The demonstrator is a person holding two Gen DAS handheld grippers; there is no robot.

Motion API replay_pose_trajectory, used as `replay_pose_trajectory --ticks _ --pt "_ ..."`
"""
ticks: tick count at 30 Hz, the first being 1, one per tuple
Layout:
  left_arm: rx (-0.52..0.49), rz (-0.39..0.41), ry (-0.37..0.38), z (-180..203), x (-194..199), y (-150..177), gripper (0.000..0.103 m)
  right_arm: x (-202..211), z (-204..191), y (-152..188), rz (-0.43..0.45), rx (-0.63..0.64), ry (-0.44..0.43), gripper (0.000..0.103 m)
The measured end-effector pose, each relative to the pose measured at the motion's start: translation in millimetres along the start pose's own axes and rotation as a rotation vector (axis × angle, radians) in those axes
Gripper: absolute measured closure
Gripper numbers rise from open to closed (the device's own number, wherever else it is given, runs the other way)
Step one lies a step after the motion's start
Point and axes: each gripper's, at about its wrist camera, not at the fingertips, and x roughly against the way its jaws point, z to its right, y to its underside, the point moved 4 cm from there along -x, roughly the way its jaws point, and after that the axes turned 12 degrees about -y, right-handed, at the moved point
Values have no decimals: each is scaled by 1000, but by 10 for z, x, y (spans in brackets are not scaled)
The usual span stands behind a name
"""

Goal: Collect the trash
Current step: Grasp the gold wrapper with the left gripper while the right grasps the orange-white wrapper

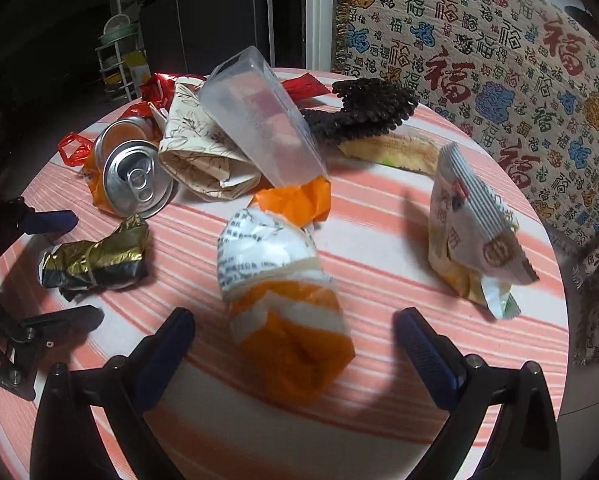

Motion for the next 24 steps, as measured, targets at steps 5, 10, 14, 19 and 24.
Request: replay_pose_trajectory --ticks 5,10,14,19,24 --pt "-53 14 74 91 -7 -35 1 57 -12 41 20 -7 -17 7" --pt "-105 30 30 176 11 -50 15 39 -45 36 11 12 -5 12" --pt "-137 89 31 249 126 -45 29 123 -80 25 56 32 -29 54" --pt "-164 149 13 304 262 -54 22 142 -176 18 68 79 -20 52" --pt "-134 150 76 234 307 -89 63 226 -149 34 112 59 -23 55"
